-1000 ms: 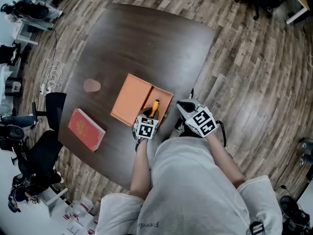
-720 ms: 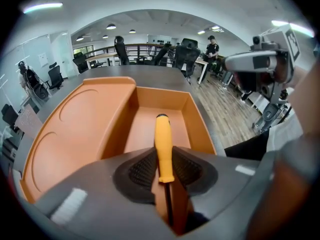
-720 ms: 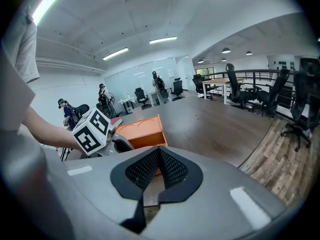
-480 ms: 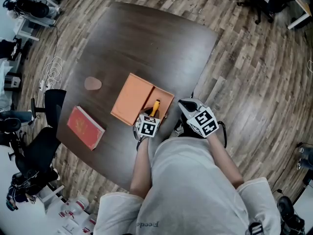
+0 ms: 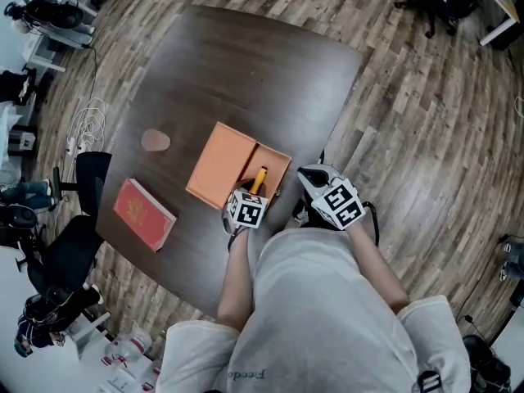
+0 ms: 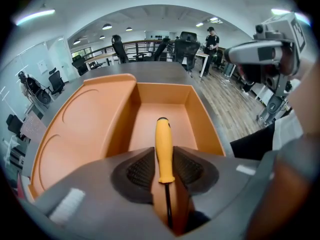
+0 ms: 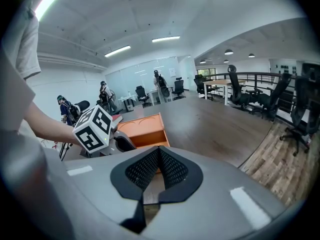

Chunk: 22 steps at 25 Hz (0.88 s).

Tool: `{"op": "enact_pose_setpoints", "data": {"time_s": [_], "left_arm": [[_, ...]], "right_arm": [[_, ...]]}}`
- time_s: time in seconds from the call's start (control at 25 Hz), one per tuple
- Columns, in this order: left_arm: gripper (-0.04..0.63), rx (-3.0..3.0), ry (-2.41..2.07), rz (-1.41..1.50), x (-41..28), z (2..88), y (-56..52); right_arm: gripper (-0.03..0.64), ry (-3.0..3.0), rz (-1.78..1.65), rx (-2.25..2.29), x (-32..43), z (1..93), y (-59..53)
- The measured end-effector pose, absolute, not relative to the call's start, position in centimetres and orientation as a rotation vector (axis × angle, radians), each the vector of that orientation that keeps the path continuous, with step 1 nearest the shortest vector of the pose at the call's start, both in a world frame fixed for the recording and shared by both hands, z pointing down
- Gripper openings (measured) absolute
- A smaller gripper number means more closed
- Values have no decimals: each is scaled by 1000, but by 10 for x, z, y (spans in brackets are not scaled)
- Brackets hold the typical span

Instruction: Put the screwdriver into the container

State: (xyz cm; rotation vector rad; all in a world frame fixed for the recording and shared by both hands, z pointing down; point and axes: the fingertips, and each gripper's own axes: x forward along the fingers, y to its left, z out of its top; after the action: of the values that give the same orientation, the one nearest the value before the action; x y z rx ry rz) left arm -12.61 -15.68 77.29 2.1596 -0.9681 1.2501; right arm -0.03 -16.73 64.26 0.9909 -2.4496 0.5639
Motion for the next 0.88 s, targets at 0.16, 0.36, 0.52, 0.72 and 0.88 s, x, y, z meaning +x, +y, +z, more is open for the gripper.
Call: {"op": "enact_pose_setpoints", "data": {"time_s": [0.16,0.36,0.52,0.72,0.88], "left_arm": [[172,2159,-970,1248,-123,769,-158],[172,2153,-987,1238,-125,765,-156],[172,2180,-1010,1206,-126,760,-157],[172,2150,-1041,1143,-129,751,-154],[172,2154,-1081,1064,-136,737,-153]], "right_arm": [[2,-2450,563,982,0,642,-165],[2,-2459,553,972,-5,640,-165],[2,-2462,554,969,-7,641,-164],[2,-2469,558,959,-9,643,-164],[2,-2481,558,960,-17,642,-163]]}}
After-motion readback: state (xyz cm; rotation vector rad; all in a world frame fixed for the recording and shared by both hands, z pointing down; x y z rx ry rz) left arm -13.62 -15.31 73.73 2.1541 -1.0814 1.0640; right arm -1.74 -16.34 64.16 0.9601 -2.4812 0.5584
